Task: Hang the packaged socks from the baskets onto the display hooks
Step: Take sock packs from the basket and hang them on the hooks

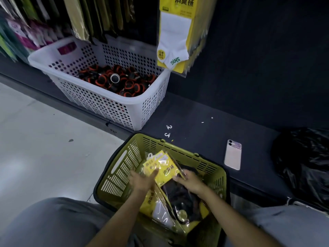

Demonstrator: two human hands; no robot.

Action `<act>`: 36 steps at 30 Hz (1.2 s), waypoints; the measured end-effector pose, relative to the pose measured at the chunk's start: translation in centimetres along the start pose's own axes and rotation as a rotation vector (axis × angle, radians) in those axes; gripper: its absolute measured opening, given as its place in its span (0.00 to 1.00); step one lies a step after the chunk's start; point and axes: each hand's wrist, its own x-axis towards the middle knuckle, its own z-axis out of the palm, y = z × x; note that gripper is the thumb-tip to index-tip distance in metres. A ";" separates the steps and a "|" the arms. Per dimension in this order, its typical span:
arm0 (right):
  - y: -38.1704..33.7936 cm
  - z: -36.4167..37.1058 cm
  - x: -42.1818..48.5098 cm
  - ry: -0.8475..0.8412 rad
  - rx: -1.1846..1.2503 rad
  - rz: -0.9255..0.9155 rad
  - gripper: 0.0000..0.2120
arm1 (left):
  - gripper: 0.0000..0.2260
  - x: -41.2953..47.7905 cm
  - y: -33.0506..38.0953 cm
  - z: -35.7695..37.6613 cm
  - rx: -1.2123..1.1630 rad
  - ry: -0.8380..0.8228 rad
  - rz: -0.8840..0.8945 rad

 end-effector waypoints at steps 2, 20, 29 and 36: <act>-2.9 -0.9 -0.8 0.046 0.082 -0.073 0.12 | 0.55 -0.6 2.3 -0.3 -0.207 -0.179 -0.071; -21.3 -4.7 -8.2 0.453 0.231 -0.739 0.08 | 0.24 -8.6 18.8 -7.8 -0.443 -0.438 0.650; -27.1 -5.3 -8.8 0.422 0.340 -0.810 0.06 | 0.38 -10.3 23.9 -9.8 -0.503 -0.252 0.767; -31.2 -5.5 -7.5 0.437 0.398 -0.832 0.11 | 0.21 -11.0 27.5 -13.0 -0.484 -0.089 0.934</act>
